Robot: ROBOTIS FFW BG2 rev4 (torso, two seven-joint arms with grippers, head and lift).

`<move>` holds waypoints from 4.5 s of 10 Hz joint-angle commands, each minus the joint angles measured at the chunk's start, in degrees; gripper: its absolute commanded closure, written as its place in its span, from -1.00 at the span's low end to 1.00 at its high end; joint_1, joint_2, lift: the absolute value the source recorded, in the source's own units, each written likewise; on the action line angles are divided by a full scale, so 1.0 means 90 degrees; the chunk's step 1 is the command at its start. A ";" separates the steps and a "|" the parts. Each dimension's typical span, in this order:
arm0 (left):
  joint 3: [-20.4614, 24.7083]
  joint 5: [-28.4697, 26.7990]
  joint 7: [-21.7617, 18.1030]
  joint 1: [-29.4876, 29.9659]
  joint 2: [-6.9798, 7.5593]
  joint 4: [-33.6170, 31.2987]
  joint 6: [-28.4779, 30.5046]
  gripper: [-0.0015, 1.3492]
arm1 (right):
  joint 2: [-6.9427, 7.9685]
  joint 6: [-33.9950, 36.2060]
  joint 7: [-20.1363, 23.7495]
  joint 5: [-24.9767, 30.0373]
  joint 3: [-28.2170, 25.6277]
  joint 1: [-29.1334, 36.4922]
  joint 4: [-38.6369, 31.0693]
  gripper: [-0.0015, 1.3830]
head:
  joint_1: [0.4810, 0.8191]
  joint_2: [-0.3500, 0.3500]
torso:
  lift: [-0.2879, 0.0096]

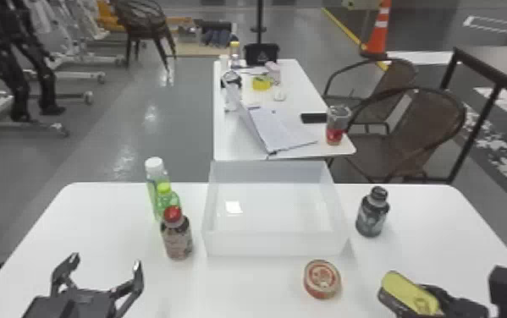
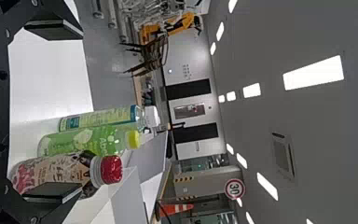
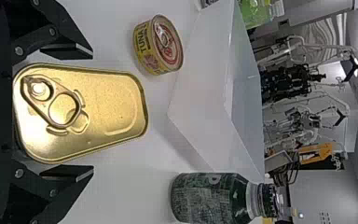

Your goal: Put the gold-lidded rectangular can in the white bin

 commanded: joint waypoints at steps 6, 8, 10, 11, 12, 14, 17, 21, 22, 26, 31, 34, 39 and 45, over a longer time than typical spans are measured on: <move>0.0042 0.0032 0.0000 -0.0039 -0.0017 0.0088 -0.0126 -0.77 | 0.0144 0.0233 -0.0336 -0.0317 0.0138 0.0219 -0.0453 0.84 | -0.60 0.00 | 0.26; 0.0033 0.0081 0.0000 -0.0078 -0.0017 0.0127 -0.0185 -0.77 | 0.0232 0.0663 -0.0551 -0.0425 0.0138 0.0249 -0.1342 0.84 | -0.60 0.00 | 0.26; -0.0007 0.0100 0.0010 -0.0156 -0.0017 0.0176 -0.0194 -0.77 | 0.0359 0.1093 -0.0824 -0.0366 0.0138 0.0180 -0.2396 0.84 | -0.60 0.00 | 0.26; -0.0055 0.0139 0.0029 -0.0195 -0.0017 0.0206 -0.0204 -0.77 | 0.0486 0.1268 -0.0971 -0.0395 0.0138 0.0092 -0.2767 0.84 | -0.60 0.00 | 0.26; -0.0124 0.0198 0.0068 -0.0244 -0.0017 0.0254 -0.0194 -0.77 | 0.0623 0.1454 -0.1078 -0.0434 0.0167 -0.0035 -0.2982 0.84 | -0.60 0.00 | 0.26; -0.0251 0.0315 0.0176 -0.0303 -0.0017 0.0323 -0.0185 -0.77 | 0.0662 0.1522 -0.1322 -0.0640 0.0587 -0.0386 -0.2943 0.84 | -0.60 0.00 | 0.26; -0.0339 0.0432 0.0225 -0.0420 -0.0017 0.0440 -0.0155 -0.77 | 0.0955 0.0868 -0.1849 -0.0923 0.1407 -0.1226 -0.1869 0.84 | -0.60 0.00 | 0.26; -0.0632 0.0715 0.0508 -0.0469 -0.0017 0.0518 -0.0097 -0.77 | 0.1258 0.0253 -0.2494 -0.1352 0.1652 -0.1792 -0.0443 0.84 | -0.60 0.00 | 0.26; -0.0651 0.0745 0.0547 -0.0479 -0.0017 0.0538 -0.0126 -0.77 | 0.1267 0.0155 -0.2494 -0.1499 0.1798 -0.1958 -0.0052 0.84 | -0.60 0.00 | 0.26; -0.0749 0.0891 0.0576 -0.0537 -0.0017 0.0606 -0.0116 -0.77 | 0.1394 0.0555 -0.2924 -0.1606 0.1984 -0.2261 0.0485 0.84 | -0.60 0.00 | 0.26; -0.0915 0.1087 0.0742 -0.0537 0.0039 0.0606 -0.0136 -0.77 | 0.1560 0.0595 -0.4154 -0.1186 0.2042 -0.1802 -0.0082 0.84 | -0.60 0.00 | 0.26; -0.1032 0.1204 0.0879 -0.0518 0.0225 0.0606 -0.0194 -0.77 | 0.1580 0.0321 -0.4154 -0.1167 0.2042 -0.1861 0.0309 0.45 | -0.60 0.00 | 0.26; -0.1071 0.1223 0.0918 -0.0508 0.0244 0.0606 -0.0194 -0.77 | 0.1551 0.0097 -0.4135 -0.1245 0.2042 -0.1890 0.0387 -0.80 | -0.60 0.00 | 0.26; -0.1130 0.1106 0.0996 -0.0537 0.0215 0.0567 -0.0224 -0.77 | 0.1453 -0.0255 -0.4154 -0.1099 0.1652 -0.0796 -0.1478 -0.79 | -0.60 0.00 | 0.26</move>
